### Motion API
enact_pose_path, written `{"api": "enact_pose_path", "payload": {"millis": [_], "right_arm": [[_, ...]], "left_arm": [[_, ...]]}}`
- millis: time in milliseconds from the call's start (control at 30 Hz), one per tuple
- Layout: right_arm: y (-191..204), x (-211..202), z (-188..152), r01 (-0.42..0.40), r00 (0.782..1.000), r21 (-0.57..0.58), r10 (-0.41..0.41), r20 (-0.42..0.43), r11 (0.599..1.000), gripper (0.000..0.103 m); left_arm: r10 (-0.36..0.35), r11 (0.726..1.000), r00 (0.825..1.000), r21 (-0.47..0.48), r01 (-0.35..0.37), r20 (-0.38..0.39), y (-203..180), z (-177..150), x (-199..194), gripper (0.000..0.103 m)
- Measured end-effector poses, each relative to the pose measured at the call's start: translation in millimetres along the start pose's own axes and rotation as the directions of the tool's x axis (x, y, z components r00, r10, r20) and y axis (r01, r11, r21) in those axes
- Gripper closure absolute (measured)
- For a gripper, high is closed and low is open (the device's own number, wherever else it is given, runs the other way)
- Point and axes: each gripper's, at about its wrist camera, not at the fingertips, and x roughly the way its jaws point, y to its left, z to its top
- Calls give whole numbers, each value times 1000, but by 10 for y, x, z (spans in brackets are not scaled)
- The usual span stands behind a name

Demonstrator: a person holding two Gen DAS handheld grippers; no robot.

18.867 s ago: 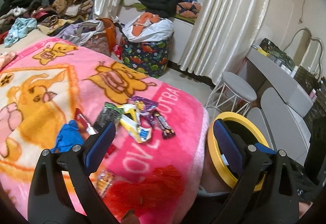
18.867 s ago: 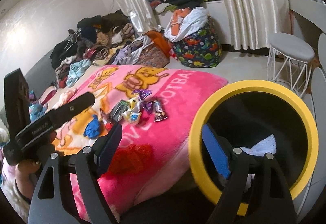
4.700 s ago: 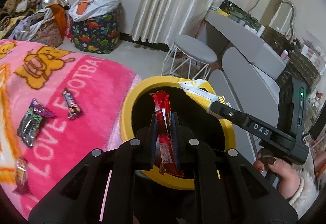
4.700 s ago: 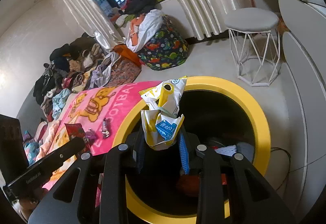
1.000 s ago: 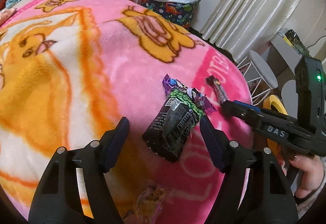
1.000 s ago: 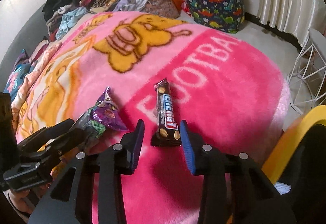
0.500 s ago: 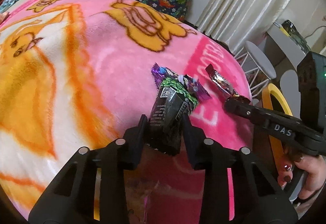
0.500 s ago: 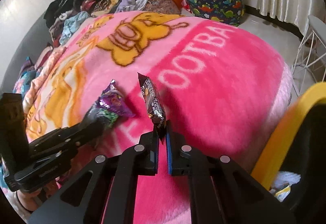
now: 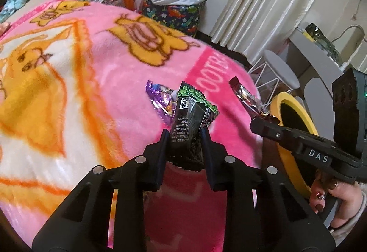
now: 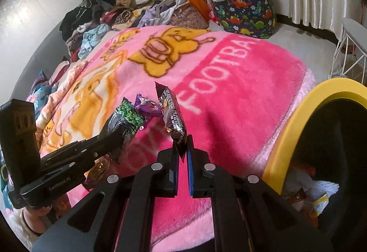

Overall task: Collect trash
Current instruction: 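Grasp the black-green snack bag with the left tool while the right tool grasps the chocolate bar, then lift the snack bag and chocolate bar and carry both over the yellow bin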

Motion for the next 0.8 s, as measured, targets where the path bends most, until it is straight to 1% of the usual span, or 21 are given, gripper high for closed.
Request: {"api": "enact_pose_path", "payload": {"millis": [300, 800], "right_arm": [[-82, -310, -57, 4, 999, 21, -5, 54, 1000, 97], [-439, -767, -211, 27, 991, 105, -40, 127, 994, 97]], "left_arm": [[-26, 999, 999, 48, 25, 37, -289, 56, -152, 82], [-81, 987, 996, 139, 75, 39, -815, 66, -182, 82]]}}
